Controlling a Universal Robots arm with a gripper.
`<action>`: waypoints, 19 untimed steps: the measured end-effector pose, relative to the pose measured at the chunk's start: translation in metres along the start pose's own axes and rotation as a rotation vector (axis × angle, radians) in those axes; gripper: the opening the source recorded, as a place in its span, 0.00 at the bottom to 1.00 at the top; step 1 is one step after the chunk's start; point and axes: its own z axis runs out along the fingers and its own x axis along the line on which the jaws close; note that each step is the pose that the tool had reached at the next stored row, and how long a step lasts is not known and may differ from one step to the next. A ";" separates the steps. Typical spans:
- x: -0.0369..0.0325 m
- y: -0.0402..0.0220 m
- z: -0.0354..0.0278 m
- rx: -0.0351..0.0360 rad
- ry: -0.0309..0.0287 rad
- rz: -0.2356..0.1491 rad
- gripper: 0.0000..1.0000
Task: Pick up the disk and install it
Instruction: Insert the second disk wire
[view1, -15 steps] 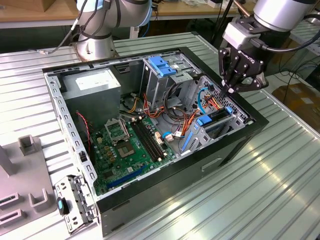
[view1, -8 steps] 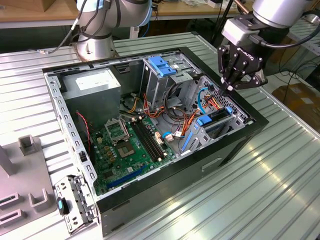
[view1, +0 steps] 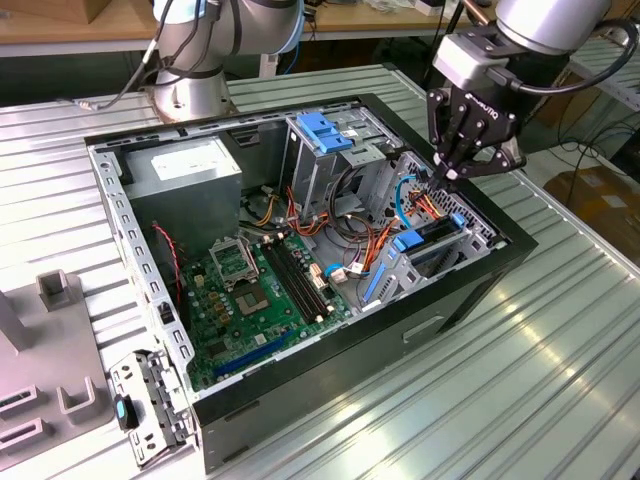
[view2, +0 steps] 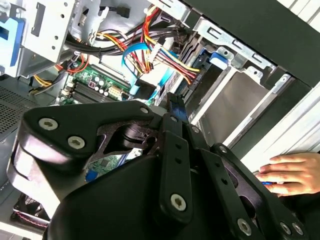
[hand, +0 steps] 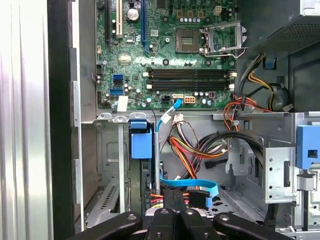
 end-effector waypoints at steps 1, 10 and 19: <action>-0.0008 0.0005 -0.0003 -0.0001 0.0001 0.000 0.11; -0.0201 0.0022 -0.0021 0.0000 -0.0001 0.000 0.11; -0.0355 0.0026 -0.0029 0.0002 0.0205 0.000 0.11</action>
